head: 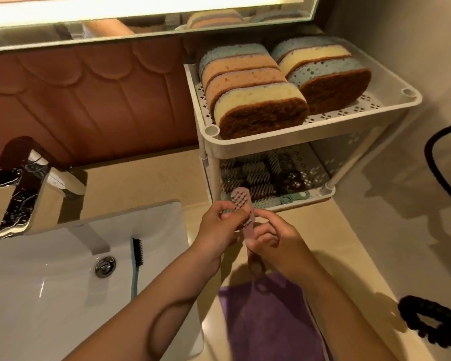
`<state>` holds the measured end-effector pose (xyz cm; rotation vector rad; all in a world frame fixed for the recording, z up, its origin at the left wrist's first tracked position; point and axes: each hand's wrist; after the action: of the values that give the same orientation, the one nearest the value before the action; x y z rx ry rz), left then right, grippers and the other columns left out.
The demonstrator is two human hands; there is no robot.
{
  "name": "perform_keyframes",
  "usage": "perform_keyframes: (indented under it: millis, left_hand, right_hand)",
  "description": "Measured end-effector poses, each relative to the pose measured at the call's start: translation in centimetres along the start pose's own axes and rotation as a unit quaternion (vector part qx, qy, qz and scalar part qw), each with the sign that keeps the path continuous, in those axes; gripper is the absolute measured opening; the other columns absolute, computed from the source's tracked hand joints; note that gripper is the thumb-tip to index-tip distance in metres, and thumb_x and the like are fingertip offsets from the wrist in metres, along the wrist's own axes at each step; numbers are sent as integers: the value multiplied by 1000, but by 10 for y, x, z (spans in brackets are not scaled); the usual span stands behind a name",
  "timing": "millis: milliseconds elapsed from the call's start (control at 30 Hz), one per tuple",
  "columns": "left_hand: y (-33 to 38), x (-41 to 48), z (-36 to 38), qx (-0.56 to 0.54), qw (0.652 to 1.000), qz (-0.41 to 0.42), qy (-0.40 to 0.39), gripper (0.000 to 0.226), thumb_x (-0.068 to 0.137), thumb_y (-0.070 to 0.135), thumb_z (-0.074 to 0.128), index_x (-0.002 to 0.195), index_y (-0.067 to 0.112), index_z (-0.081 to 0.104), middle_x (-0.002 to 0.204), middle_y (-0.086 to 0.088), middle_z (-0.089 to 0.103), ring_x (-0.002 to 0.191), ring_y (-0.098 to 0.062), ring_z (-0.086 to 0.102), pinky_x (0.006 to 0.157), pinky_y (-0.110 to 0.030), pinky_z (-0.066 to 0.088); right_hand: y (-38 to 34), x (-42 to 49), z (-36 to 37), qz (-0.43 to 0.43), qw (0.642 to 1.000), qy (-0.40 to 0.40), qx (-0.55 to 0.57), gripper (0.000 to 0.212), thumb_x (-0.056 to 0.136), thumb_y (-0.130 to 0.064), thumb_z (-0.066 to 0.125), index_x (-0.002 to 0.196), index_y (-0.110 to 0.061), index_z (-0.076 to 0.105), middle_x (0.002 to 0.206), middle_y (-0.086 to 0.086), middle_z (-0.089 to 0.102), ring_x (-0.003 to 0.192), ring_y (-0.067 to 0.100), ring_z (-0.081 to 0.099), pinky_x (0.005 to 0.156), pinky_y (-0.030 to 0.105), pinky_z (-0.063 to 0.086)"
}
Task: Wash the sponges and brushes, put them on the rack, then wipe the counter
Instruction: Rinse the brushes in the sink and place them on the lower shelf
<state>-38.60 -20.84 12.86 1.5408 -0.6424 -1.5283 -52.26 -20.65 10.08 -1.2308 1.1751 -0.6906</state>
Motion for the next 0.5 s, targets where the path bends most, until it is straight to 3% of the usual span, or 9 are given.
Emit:
perform_keyframes:
  millis: [133, 200, 267, 333, 400, 467, 500]
  left_hand:
    - [-1, -2, 8, -22, 1000, -16, -2, 16, 86, 28, 64, 93, 19, 52, 98, -8, 64, 82, -16, 60, 64, -26, 43]
    - [-1, -2, 6, 0, 1000, -2, 27, 24, 85, 32, 63, 100, 19, 49, 100, -7, 61, 87, -17, 59, 66, -25, 43]
    - [-1, 0, -2, 55, 992, 49, 103, 36, 85, 32, 63, 107, 16, 40, 104, -6, 49, 86, -16, 55, 65, -21, 45]
    - [1, 5, -11, 158, 963, 123, 179, 48, 83, 30, 67, 116, 15, 35, 115, -5, 39, 104, -22, 49, 85, -25, 46]
    - [7, 12, -20, 277, 922, 186, 196, 68, 80, 32, 69, 133, 15, 29, 133, -7, 34, 127, -27, 34, 105, -38, 33]
    - [12, 22, -25, 366, 882, 240, 174, 66, 84, 35, 64, 138, 17, 30, 140, -7, 37, 131, -25, 33, 106, -40, 28]
    - [15, 26, -26, 402, 863, 264, 157, 50, 88, 35, 58, 131, 18, 38, 131, -6, 47, 126, -26, 40, 101, -40, 32]
  right_hand:
    - [3, -2, 7, -90, 988, 101, -81, 30, 85, -13, 66, 104, -34, 57, 57, -18, 61, 50, 0, 52, 57, 14, 40]
    - [4, 2, 2, -85, 987, 130, -49, 28, 84, -9, 66, 102, -29, 59, 54, -15, 61, 47, 0, 50, 53, 13, 39]
    - [6, 10, -8, -53, 986, 157, -7, 31, 83, -1, 63, 108, -18, 60, 49, -12, 58, 45, 0, 48, 50, 13, 38]
    - [7, 21, -23, -44, 981, 187, -22, 33, 84, 1, 61, 114, -12, 58, 49, -10, 57, 46, 1, 48, 50, 14, 40]
    - [5, 35, -39, -45, 977, 199, -66, 37, 86, 1, 58, 122, -8, 53, 60, -2, 58, 58, 9, 55, 61, 22, 46]
    - [-1, 53, -55, -26, 973, 211, -91, 45, 88, 2, 54, 131, -8, 47, 71, 4, 59, 75, 18, 59, 73, 30, 49]
    - [-3, 63, -62, -12, 971, 219, -99, 45, 89, 1, 52, 133, -9, 45, 78, 5, 60, 82, 20, 59, 74, 30, 49]
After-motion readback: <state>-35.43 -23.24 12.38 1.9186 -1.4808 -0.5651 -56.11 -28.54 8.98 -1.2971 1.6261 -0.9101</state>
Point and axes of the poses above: each hand's wrist, its own x-axis towards the middle knuckle, its own z-axis out of the palm, y = z × x
